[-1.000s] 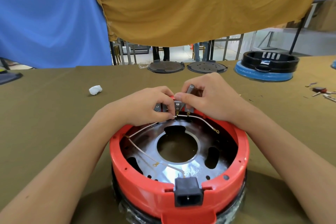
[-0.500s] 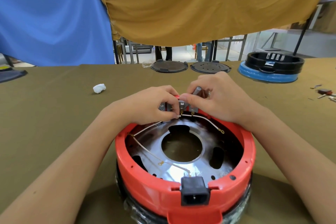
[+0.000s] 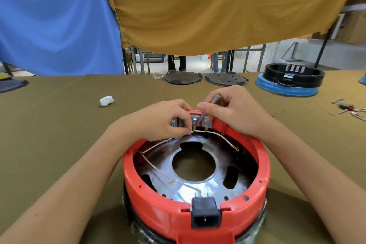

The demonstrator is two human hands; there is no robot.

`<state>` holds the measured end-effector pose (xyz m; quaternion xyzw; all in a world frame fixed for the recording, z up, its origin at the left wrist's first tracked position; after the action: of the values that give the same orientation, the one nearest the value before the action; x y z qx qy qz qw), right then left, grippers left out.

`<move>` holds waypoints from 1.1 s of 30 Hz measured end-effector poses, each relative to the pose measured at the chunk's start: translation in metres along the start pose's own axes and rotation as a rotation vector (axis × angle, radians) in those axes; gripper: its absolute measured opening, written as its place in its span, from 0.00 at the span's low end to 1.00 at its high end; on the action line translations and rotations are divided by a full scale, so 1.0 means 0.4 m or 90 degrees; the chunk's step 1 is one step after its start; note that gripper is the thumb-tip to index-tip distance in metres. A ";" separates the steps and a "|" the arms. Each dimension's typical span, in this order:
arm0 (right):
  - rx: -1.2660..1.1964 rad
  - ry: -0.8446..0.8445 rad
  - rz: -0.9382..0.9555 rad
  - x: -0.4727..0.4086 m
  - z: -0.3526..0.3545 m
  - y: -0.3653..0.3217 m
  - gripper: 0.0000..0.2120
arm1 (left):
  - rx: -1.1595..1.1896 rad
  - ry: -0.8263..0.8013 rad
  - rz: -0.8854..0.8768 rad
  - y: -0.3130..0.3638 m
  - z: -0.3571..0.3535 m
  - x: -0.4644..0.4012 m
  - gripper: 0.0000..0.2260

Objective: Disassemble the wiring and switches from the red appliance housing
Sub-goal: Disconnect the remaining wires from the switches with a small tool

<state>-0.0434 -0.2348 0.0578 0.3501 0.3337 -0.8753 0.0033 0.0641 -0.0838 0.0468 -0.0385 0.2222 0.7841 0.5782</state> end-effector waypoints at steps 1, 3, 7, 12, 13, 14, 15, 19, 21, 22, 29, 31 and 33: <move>0.027 -0.008 0.030 0.002 0.001 -0.006 0.10 | 0.000 0.002 -0.001 0.001 0.000 0.000 0.03; 0.090 -0.020 0.088 0.004 0.000 -0.019 0.09 | 0.001 0.003 -0.002 0.001 0.002 0.000 0.03; 0.119 -0.031 0.101 0.002 -0.003 -0.021 0.09 | -0.005 0.003 -0.005 -0.002 0.000 -0.001 0.03; 0.005 -0.013 -0.021 -0.009 -0.009 0.004 0.11 | -0.004 -0.001 -0.005 0.000 -0.001 -0.002 0.02; -0.012 -0.004 -0.044 -0.012 -0.010 0.008 0.12 | -0.003 -0.002 -0.004 0.000 0.000 -0.002 0.02; -0.025 0.003 -0.063 -0.014 -0.011 0.011 0.13 | -0.004 -0.003 -0.004 0.001 0.001 -0.002 0.02; -0.033 0.006 -0.076 -0.015 -0.012 0.014 0.13 | -0.005 -0.004 -0.004 0.001 0.001 -0.002 0.02; -0.055 0.006 -0.097 -0.022 -0.015 0.018 0.14 | -0.003 0.001 -0.006 0.001 -0.001 -0.002 0.02; -0.069 0.009 -0.109 -0.025 -0.016 0.022 0.15 | -0.005 0.002 -0.008 0.000 -0.001 -0.003 0.02; -0.071 0.010 -0.114 -0.025 -0.017 0.024 0.15 | -0.004 0.002 -0.007 -0.001 -0.002 -0.003 0.02; -0.059 0.018 -0.100 -0.017 -0.017 0.024 0.15 | 0.008 -0.001 -0.006 -0.004 -0.002 0.000 0.02; -0.036 0.020 -0.065 -0.013 -0.017 0.018 0.15 | 0.011 0.000 -0.004 -0.005 -0.002 0.000 0.02; -0.007 0.029 -0.033 -0.011 -0.016 0.013 0.14 | 0.014 -0.001 -0.004 -0.004 -0.002 0.000 0.02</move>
<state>-0.0349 -0.2362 0.0540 0.3610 0.3472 -0.8651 -0.0250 0.0653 -0.0839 0.0458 -0.0321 0.2304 0.7799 0.5811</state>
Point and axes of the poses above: each hand's wrist, its own x-axis away from the middle knuckle, its own z-axis out of the back of the hand, y = z × x, the point moved 3 cm from there along -x, towards the middle knuckle, and after that the axes turned 12 degrees about y, right-handed, at the moved point
